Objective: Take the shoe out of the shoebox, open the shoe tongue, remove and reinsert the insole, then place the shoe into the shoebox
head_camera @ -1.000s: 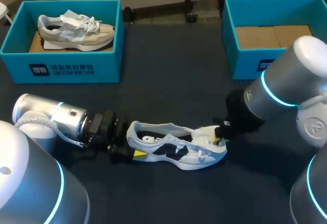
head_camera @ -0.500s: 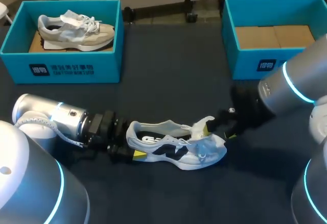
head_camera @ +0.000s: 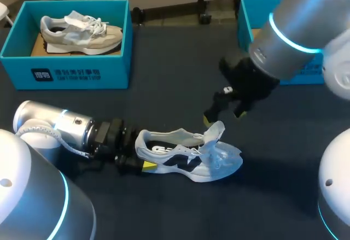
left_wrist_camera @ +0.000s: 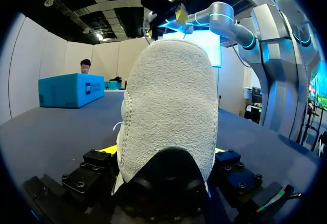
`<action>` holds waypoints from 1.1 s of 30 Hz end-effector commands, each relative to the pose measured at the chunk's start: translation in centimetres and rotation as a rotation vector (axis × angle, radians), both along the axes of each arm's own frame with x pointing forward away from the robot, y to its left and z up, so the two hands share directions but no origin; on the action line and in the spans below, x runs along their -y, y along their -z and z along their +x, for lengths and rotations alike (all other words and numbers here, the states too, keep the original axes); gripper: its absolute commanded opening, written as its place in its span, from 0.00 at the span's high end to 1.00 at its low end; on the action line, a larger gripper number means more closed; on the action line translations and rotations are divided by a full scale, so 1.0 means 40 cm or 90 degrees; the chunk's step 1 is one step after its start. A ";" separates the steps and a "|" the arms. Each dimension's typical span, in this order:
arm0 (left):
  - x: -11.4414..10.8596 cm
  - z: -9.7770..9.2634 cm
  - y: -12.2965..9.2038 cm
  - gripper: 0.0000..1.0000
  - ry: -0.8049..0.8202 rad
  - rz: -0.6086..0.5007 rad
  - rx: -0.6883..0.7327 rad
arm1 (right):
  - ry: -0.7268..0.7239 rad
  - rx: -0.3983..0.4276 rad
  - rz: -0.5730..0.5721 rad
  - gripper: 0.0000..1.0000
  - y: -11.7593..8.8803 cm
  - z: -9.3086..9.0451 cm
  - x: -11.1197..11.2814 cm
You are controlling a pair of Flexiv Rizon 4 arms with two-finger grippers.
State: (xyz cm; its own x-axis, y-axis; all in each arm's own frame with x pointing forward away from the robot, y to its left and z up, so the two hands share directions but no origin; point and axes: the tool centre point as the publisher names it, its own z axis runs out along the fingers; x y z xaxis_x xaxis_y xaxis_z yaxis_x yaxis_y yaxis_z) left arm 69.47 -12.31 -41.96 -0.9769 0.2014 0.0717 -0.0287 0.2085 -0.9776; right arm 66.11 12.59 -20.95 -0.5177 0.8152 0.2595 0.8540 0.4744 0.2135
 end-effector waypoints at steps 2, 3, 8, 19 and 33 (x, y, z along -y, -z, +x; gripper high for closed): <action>-0.002 -0.003 0.001 1.00 -0.001 0.000 0.001 | -0.238 0.094 -0.232 0.88 -0.042 0.005 -0.053; -0.002 -0.003 0.001 1.00 -0.001 0.000 0.001 | -0.267 0.099 -0.229 1.00 -0.042 0.007 -0.061; -0.002 -0.003 0.001 1.00 -0.001 0.000 0.001 | -0.409 0.151 -0.199 1.00 -0.033 0.012 -0.102; -0.002 -0.003 0.001 1.00 -0.001 0.000 0.001 | -0.627 0.104 -0.110 1.00 0.021 0.068 -0.188; -0.002 -0.003 0.001 1.00 -0.001 0.000 0.001 | -0.642 0.109 -0.162 1.00 0.088 0.057 -0.248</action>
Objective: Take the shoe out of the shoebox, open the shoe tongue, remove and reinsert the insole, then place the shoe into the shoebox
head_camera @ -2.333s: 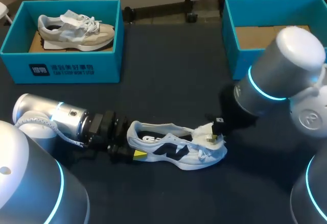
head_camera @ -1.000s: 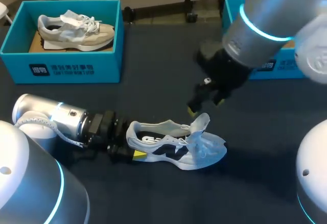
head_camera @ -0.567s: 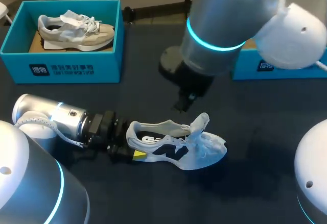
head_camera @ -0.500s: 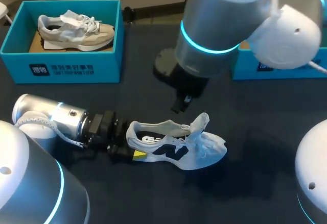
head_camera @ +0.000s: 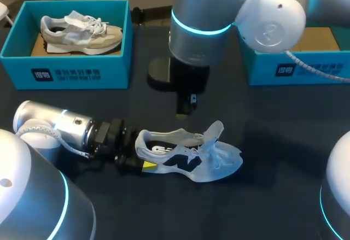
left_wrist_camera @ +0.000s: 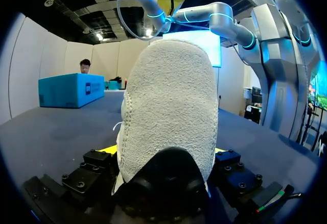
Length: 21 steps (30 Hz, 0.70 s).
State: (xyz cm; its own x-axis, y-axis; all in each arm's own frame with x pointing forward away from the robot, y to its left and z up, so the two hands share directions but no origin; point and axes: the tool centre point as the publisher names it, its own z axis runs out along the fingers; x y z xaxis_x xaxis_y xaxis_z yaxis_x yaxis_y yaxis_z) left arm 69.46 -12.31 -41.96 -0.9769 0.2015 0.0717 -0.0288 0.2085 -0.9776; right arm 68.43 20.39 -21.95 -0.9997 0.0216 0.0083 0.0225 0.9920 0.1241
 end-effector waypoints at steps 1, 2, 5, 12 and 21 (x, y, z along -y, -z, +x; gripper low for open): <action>-0.002 -0.003 0.001 1.00 -0.001 0.000 0.001 | -0.006 0.021 -0.030 1.00 0.090 -0.005 -0.064; -0.002 -0.003 0.001 1.00 -0.001 0.000 0.001 | 0.000 0.027 -0.040 1.00 0.105 -0.007 -0.067; -0.002 -0.003 0.001 1.00 -0.001 0.000 0.001 | 0.002 0.060 -0.049 1.00 0.146 -0.012 -0.083; -0.002 -0.003 0.001 1.00 -0.001 0.000 0.001 | 0.003 0.077 -0.031 1.00 0.169 -0.015 -0.081; -0.002 -0.003 0.001 1.00 -0.001 0.000 0.001 | 0.003 0.077 -0.031 1.00 0.169 -0.015 -0.081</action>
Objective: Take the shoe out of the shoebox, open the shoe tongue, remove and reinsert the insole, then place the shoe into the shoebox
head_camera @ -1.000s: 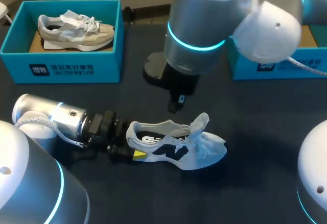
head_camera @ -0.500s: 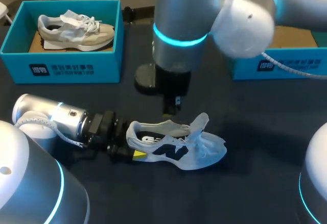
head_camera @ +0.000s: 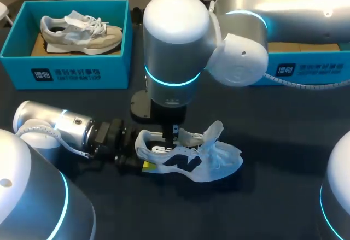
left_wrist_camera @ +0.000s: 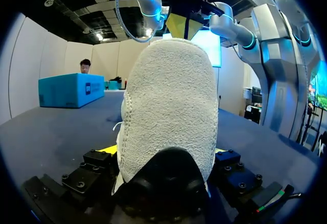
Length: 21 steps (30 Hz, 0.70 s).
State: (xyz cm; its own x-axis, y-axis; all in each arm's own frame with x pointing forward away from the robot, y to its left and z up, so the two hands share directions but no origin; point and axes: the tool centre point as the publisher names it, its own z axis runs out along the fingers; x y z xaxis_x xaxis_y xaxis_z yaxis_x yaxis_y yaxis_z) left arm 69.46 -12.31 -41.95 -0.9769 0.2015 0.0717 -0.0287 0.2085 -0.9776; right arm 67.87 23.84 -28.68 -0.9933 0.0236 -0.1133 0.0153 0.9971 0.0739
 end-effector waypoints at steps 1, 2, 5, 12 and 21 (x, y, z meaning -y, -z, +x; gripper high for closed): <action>-0.002 -0.003 0.001 1.00 -0.001 0.000 0.001 | -0.002 0.007 -0.008 1.00 0.018 0.002 -0.001; -0.002 -0.003 0.001 1.00 -0.001 0.000 0.001 | 0.002 0.007 -0.006 1.00 0.033 0.006 -0.003; -0.002 -0.003 0.001 1.00 -0.001 0.000 0.001 | -0.007 0.032 0.012 1.00 0.068 0.008 -0.002; -0.002 -0.003 0.001 1.00 -0.001 0.000 0.001 | -0.001 0.032 0.018 1.00 0.118 0.032 -0.005; -0.002 -0.003 0.001 1.00 -0.001 0.000 0.001 | -0.014 0.036 0.013 1.00 0.150 0.064 -0.028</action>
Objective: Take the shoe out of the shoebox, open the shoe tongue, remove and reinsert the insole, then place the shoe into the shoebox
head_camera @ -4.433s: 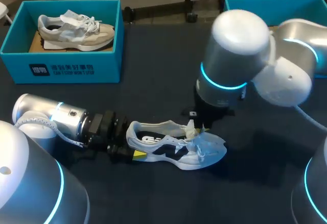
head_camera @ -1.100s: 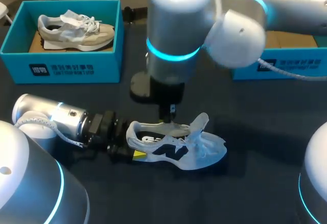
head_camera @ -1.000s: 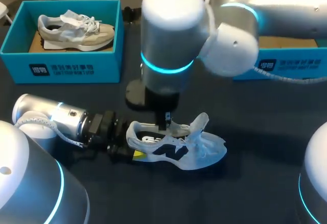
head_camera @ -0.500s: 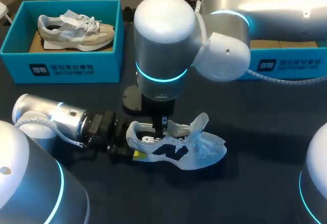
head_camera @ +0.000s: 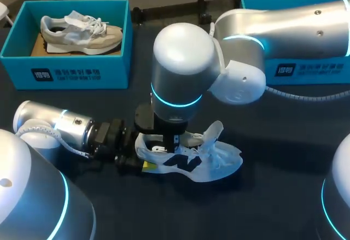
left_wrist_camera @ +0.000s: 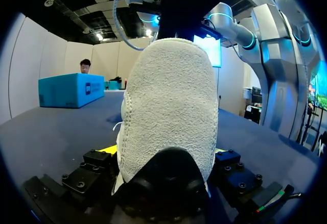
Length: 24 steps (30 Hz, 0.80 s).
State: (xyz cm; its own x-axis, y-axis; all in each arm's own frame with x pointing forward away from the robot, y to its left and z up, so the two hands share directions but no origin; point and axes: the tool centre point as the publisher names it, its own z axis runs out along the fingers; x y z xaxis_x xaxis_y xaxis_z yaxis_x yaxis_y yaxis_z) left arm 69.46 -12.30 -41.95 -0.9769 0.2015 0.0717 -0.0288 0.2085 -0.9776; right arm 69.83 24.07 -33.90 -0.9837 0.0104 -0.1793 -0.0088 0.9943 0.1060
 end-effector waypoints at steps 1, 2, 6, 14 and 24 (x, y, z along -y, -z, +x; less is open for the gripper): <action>-0.002 -0.003 0.001 1.00 -0.001 0.000 0.001 | -0.002 -0.008 -0.009 1.00 0.024 0.017 -0.024; -0.002 -0.003 0.001 1.00 -0.001 0.000 0.001 | 0.000 -0.014 -0.015 1.00 0.033 0.020 -0.027; -0.002 -0.003 0.001 1.00 -0.001 0.000 0.001 | 0.001 -0.023 -0.020 1.00 0.057 0.026 -0.032; -0.002 -0.003 0.001 1.00 -0.001 0.000 0.001 | 0.006 -0.033 -0.033 1.00 0.107 0.031 -0.031; -0.002 -0.003 0.001 1.00 -0.001 0.000 0.001 | 0.042 -0.031 -0.022 1.00 0.137 0.022 0.034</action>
